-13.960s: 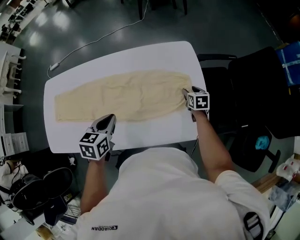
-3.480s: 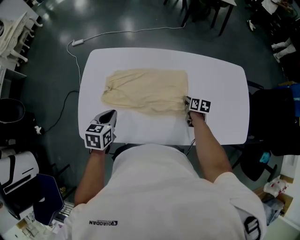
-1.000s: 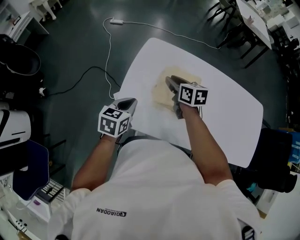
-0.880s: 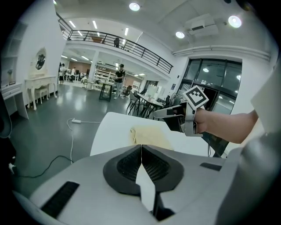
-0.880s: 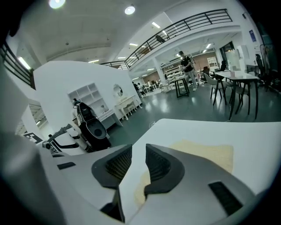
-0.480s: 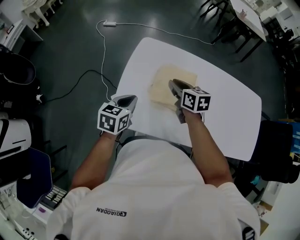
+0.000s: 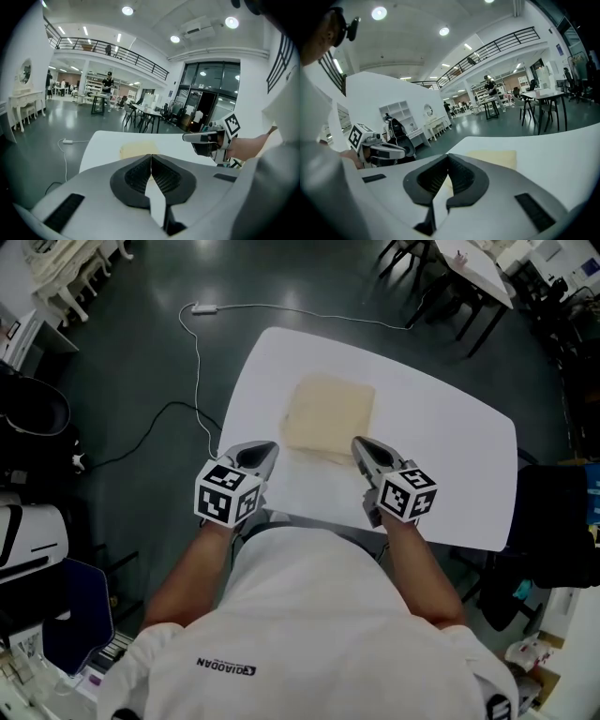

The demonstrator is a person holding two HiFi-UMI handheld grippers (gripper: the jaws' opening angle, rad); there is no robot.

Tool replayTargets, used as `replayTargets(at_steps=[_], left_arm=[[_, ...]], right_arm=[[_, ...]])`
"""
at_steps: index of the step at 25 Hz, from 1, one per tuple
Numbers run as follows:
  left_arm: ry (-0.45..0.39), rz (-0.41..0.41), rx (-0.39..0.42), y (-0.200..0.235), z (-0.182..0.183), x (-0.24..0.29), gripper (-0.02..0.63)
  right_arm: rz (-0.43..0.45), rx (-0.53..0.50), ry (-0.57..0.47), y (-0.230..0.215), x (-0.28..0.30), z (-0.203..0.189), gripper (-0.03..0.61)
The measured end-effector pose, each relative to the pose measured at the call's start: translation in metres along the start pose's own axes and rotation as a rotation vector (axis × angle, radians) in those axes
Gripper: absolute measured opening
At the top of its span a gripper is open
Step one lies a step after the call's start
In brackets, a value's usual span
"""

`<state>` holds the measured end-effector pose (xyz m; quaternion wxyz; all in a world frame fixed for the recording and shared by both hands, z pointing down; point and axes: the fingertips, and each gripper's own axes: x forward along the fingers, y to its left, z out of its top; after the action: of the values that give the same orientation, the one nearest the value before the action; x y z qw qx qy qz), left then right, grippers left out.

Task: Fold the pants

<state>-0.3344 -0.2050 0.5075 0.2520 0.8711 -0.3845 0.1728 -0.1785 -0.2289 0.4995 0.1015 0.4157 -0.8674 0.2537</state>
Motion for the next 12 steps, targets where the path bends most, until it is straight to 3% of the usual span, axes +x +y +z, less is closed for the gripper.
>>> replayTargets(at_steps=[5,9,12], left_arm=[[-0.017,-0.025,-0.004,-0.047,0.006,0.010,0.028],[-0.057,-0.155,-0.136,-0.103,-0.003,0.018,0.028],[-0.063,-0.115,-0.131,-0.131,-0.011,0.018,0.028]], right_arm=[[0.034,-0.012,-0.043,0.002,-0.061,-0.008,0.019],[0.054,0.006,-0.053,-0.001,-0.109,-0.032,0.018],[0.063,0.010,-0.060,-0.007,-0.143,-0.042,0.018]])
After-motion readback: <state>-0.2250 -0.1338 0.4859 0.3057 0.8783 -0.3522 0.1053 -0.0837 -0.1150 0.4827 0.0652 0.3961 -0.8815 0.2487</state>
